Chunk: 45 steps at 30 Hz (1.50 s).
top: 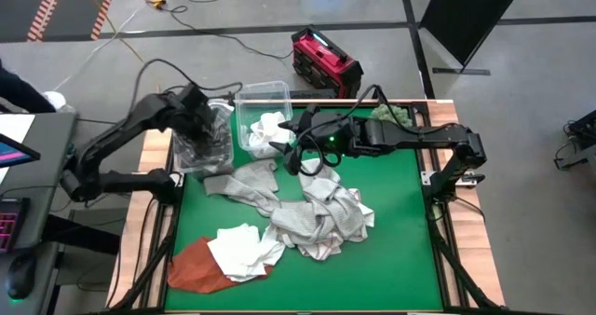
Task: Sort towels by color in basket
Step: Put the gray patterned towel into the left transparent bin
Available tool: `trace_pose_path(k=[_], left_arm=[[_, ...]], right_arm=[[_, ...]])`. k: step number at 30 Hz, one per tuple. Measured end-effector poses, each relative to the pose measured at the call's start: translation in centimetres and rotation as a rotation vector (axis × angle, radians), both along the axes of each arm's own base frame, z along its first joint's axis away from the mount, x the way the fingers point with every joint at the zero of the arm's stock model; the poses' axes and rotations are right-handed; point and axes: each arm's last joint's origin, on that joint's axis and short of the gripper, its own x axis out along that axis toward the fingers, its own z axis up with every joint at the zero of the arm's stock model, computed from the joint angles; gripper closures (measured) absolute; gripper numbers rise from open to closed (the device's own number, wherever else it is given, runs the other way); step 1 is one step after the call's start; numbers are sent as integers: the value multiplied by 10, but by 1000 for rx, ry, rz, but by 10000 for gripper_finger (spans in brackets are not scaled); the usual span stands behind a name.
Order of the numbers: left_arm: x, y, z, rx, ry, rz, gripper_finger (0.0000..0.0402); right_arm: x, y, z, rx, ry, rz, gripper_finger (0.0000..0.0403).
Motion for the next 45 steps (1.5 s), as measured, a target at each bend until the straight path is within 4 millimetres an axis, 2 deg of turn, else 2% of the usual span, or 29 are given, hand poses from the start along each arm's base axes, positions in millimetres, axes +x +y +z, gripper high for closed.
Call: trace_pose_path(k=[3, 7, 9, 11, 14, 19, 22, 24, 26, 28, 30, 34, 40, 42, 45], left_arm=[[-7, -7, 27, 71, -70, 6, 193], [-12, -13, 56, 229, -221, 9, 187], [-13, -14, 63, 298, -296, 20, 187], [-11, -12, 62, 338, -342, 28, 187], [-7, -6, 37, 330, -338, 47, 187], [1, 11, -38, 303, -298, 214, 187], [0, 12, -80, 215, -235, 290, 187], [0, 12, -95, 174, -206, 310, 187], [0, 12, -97, 156, -202, 309, 187], [1, 12, -91, 156, -208, 291, 187], [2, 13, -77, 178, -225, 259, 187], [0, 9, -30, 236, -246, 178, 187], [-13, -11, 38, 293, -293, 130, 187], [-19, -20, 50, 257, -230, 83, 187], [-22, -28, 49, 150, -100, 29, 187]], right_arm=[[0, 0, 0, 0, 0, -1, 108], [0, -2, 1, 0, -9, -5, 108], [1, -2, 2, 0, -18, -6, 108], [1, -2, 3, 1, -31, -7, 108], [1, -2, 4, 1, -49, -6, 108], [2, 3, 5, 13, -57, 3, 108], [2, 8, 5, 19, -59, 13, 108], [2, 10, 5, 19, -59, 20, 108], [1, 12, 5, 19, -59, 23, 108], [1, 12, 5, 18, -59, 23, 108], [1, 11, 5, 18, -58, 21, 108], [1, 8, 5, 16, -56, 10, 108], [1, 3, 5, 8, -53, 1, 108], [1, 3, 5, 8, -53, 2, 108], [1, 2, 5, 3, -51, -1, 108]])
